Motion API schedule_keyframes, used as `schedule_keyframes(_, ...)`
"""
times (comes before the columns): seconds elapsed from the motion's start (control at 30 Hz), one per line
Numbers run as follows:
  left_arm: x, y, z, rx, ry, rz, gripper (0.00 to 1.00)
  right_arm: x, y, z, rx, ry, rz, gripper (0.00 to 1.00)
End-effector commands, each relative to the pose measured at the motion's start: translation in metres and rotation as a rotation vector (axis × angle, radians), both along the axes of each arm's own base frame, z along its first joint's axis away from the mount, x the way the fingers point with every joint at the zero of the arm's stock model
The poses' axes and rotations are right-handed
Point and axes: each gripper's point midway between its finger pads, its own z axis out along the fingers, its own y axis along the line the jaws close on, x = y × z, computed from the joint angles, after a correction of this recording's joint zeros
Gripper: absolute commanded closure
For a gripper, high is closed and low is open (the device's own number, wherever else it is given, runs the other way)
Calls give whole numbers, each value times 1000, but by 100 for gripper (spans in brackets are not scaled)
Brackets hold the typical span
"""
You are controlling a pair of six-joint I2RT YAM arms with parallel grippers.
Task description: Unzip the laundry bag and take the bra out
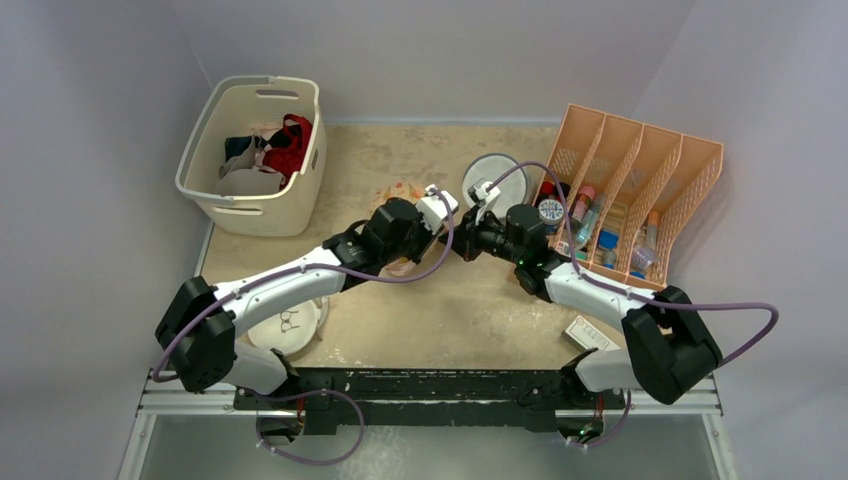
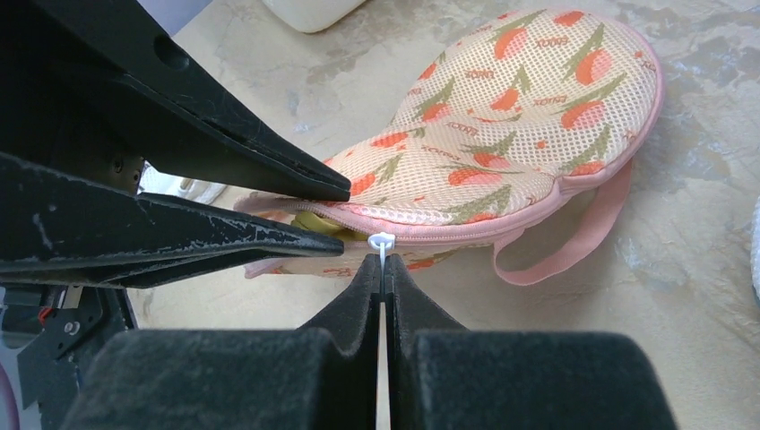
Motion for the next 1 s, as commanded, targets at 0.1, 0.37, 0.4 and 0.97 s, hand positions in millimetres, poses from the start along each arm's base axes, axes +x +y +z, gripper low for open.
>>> schedule_keyframes(0.1,11,1,19,-43,-26,75,91,5,12,32,67,-92,42,100)
schedule_keyframes(0.37,2,15,24,-8,-82,75,100,4,6,17,44,-94,17,100)
schedule_keyframes(0.4,1,17,26,-15,-93,74,100,6,4,15,45,-99,1,100)
schedule_keyframes(0.97,-12,20,15,87,-121,39,100,92,-33,-19,-49,-18,-198,100)
